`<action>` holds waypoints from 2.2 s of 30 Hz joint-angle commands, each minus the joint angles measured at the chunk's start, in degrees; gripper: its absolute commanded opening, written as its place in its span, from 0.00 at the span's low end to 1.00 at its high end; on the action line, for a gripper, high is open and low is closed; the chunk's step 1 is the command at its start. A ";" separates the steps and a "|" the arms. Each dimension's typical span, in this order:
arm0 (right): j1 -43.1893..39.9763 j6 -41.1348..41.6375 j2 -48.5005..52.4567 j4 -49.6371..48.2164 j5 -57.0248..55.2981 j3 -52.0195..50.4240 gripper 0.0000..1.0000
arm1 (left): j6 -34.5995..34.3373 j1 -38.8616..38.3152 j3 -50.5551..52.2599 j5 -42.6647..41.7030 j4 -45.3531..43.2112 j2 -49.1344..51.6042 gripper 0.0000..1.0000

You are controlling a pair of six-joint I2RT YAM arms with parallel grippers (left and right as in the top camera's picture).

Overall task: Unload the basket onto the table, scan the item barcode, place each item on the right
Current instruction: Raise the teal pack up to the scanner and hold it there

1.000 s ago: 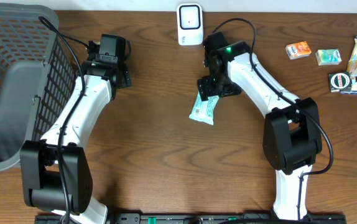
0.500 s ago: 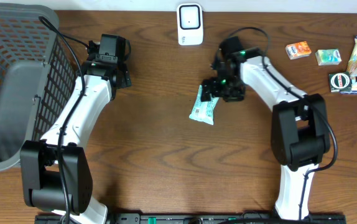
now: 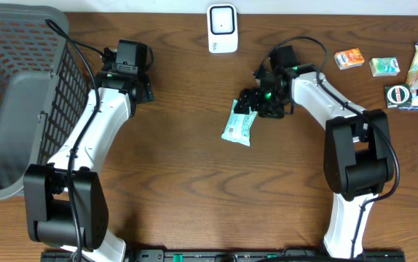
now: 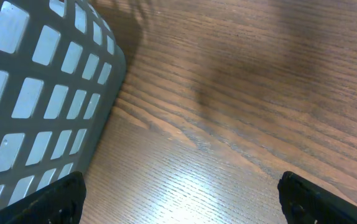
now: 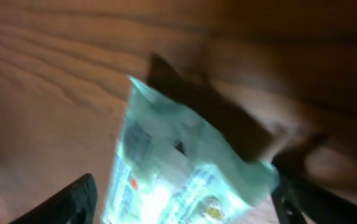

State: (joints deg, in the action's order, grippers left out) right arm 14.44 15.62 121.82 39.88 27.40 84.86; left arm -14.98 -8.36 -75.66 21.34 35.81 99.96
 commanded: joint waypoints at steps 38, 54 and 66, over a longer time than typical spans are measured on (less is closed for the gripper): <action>-8.59 5.64 -4.37 -28.76 53.79 4.07 0.01 | 0.31 0.04 -0.70 0.76 0.17 -0.24 0.98; -8.22 8.57 -4.35 -28.39 45.57 4.07 0.01 | 0.31 0.04 -0.70 0.76 0.17 -0.24 0.98; -6.56 6.60 -4.37 -27.26 26.03 4.07 0.01 | 0.31 0.04 -0.70 0.76 0.17 -0.24 0.98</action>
State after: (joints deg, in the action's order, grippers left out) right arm 7.03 23.40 119.07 12.99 57.01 88.14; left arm -14.98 -8.36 -75.66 21.32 35.81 99.96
